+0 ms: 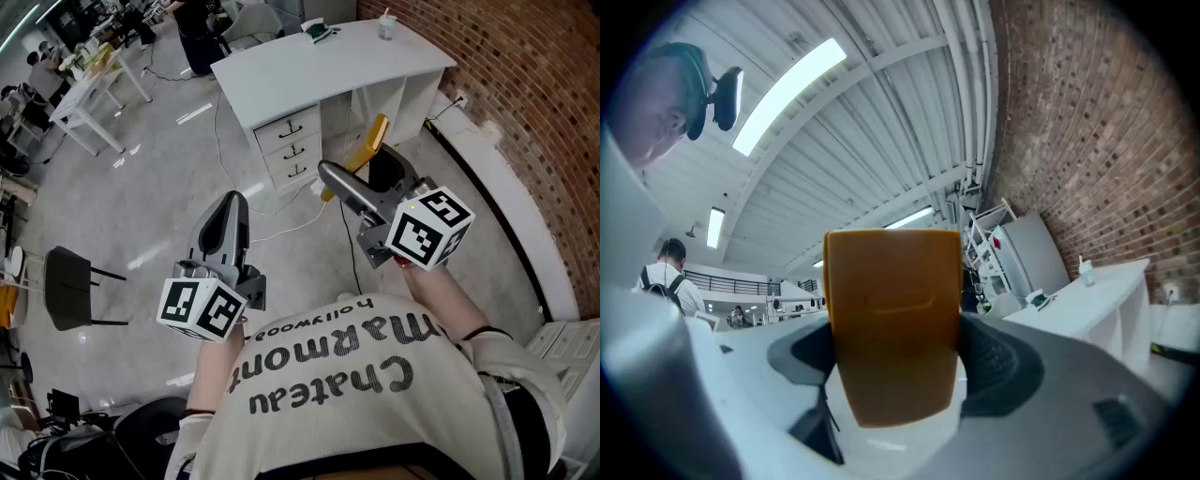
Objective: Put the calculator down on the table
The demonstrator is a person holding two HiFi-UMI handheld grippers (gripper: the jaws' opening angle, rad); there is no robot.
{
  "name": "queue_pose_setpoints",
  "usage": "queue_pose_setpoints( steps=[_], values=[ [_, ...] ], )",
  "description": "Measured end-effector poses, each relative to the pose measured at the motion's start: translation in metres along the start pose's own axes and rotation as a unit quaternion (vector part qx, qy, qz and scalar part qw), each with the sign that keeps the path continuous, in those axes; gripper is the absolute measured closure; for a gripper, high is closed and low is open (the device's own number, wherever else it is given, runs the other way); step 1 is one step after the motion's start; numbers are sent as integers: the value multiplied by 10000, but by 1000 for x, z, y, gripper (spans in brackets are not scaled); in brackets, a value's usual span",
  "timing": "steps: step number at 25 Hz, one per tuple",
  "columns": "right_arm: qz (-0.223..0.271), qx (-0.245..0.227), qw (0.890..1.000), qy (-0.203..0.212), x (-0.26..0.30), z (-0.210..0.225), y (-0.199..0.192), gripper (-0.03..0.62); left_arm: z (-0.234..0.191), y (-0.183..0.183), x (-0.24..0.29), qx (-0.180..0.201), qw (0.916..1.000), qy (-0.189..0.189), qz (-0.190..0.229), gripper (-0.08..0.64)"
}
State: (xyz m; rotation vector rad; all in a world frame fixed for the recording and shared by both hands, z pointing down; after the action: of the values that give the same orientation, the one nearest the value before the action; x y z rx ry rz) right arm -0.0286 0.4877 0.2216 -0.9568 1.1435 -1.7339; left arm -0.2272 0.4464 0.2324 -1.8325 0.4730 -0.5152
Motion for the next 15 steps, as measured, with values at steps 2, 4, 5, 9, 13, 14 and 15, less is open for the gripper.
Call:
queue_pose_setpoints(
  steps=[2,4,5,9,13,14,15],
  values=[
    [-4,23,10000,-3,4,-2,-4,196,-5,-1,-1,17,10000,-26,-43,548],
    [-16,41,10000,-14,8,-1,-8,196,-9,-2,0,26,10000,-34,-82,548],
    [-26,56,10000,-17,10,1,-9,196,-11,-3,1,19,10000,-26,-94,548],
    [-45,183,9998,21,21,20,-9,196,-19,-3,18,-29,9999,38,-120,548],
    [59,625,9978,192,46,59,3,196,-34,4,53,-24,9998,105,-137,548],
    [78,737,9969,272,55,70,7,196,-40,7,64,-21,9998,148,-122,548],
    [88,802,9961,356,65,81,12,196,-45,11,76,-22,9998,193,-96,548]
  ],
)
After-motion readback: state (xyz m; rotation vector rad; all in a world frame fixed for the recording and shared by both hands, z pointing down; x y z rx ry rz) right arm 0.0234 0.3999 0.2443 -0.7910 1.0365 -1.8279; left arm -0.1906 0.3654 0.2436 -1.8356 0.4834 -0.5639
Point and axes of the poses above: the fingertips, and each gripper's own axes: x forward along the fingers, z to its right, y out of its top, the point moved 3 cm from there along -x, backward along the fingers, and after that the axes turned 14 degrees about -z, right-handed, at the moved point
